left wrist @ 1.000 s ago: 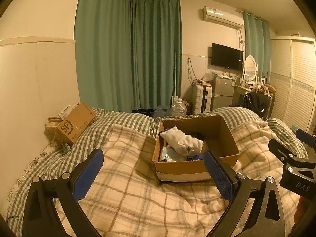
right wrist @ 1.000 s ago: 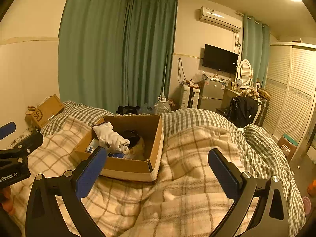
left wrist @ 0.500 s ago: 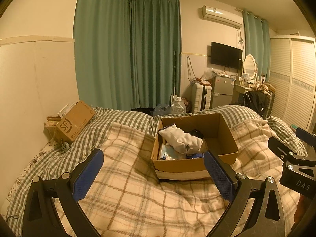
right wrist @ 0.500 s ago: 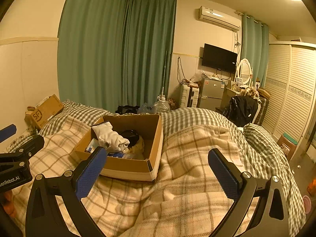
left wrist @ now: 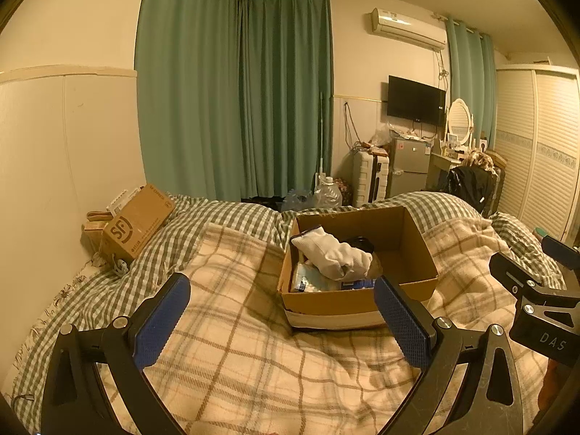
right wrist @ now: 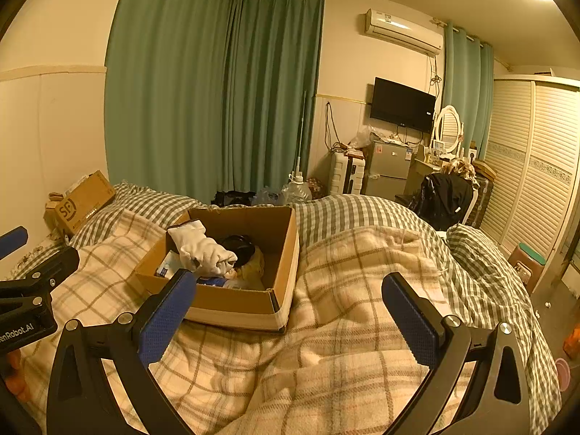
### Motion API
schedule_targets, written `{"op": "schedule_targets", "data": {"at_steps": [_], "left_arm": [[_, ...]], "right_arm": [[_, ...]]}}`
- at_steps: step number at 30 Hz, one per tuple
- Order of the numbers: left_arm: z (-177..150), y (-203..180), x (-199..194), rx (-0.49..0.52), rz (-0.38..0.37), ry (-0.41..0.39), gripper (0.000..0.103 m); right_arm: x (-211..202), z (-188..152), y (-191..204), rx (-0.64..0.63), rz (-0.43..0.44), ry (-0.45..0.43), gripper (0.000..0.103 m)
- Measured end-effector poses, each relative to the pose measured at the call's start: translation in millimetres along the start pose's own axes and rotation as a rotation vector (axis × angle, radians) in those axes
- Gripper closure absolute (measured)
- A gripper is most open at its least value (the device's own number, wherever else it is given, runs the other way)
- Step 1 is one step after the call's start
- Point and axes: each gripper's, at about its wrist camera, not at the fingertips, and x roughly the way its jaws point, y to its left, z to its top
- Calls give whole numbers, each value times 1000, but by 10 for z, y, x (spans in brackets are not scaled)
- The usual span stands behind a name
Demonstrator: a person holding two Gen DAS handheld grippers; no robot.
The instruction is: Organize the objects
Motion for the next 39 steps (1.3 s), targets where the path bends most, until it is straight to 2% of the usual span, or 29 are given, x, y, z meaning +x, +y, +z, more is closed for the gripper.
{"op": "schedule_targets", "data": {"at_steps": [39], "left_arm": [[-8, -5, 0, -3, 1, 16, 0]], "right_arm": [[13, -76, -3, 1, 0, 10, 0]]}}
